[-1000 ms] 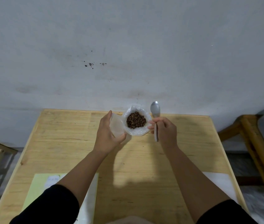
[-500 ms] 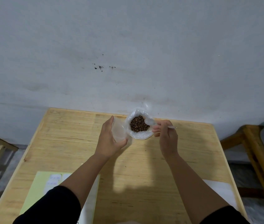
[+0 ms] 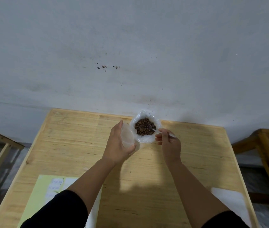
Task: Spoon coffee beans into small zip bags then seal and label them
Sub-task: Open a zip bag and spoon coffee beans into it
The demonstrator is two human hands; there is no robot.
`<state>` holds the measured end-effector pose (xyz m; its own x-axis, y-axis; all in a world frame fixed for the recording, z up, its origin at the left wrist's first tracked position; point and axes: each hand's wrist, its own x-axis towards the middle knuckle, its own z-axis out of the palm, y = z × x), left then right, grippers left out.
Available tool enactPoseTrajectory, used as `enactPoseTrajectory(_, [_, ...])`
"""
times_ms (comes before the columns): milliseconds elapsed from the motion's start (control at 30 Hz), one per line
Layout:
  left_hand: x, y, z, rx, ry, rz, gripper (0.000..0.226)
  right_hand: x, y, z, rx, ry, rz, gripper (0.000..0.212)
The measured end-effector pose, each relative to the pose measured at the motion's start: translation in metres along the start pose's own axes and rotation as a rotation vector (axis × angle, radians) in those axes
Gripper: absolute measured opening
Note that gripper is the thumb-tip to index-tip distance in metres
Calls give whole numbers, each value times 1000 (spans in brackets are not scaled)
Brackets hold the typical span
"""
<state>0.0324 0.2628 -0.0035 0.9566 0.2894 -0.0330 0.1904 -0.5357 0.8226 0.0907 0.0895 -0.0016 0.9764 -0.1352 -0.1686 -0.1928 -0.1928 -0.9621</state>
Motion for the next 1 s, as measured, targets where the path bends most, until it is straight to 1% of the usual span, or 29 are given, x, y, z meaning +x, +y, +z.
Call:
enactPoseTrajectory(67, [1, 1, 1, -5, -15, -6, 103, 2, 2, 2, 72, 4, 93, 23])
enactPoseTrajectory(167, [3, 2, 2, 0, -31, -12, 104, 6, 0, 1, 208, 72, 205, 25])
enactPoseTrajectory(267, [4, 2, 3, 10, -45, -19, 104, 8, -7, -5, 339, 101, 253, 26])
enactPoseTrajectory(367, [6, 2, 4, 25, -52, -21, 106, 10, -16, -12, 409, 92, 235, 28])
enactPoseTrajectory(500, [8, 2, 6, 42, -60, -28, 107, 5, -31, -16, 448, -2, 197, 30])
enactPoseTrajectory(567, [8, 3, 6, 49, -59, -25, 107, -1, -36, -17, 426, -62, 158, 30])
enactPoseTrajectory(700, [3, 4, 5, 35, -56, -19, 107, -14, -39, -19, 289, -202, 44, 27])
enactPoseTrajectory(800, [-2, 5, 3, 8, -65, -13, 104, -17, -40, -20, 267, -253, 12, 24])
enactPoseTrajectory(867, [-4, 5, 2, -2, -70, -12, 102, -17, -39, -20, 289, -250, 17, 23])
enactPoseTrajectory(1000, [-7, 5, 2, -39, -71, -28, 102, -8, -32, -20, 336, -122, 64, 23])
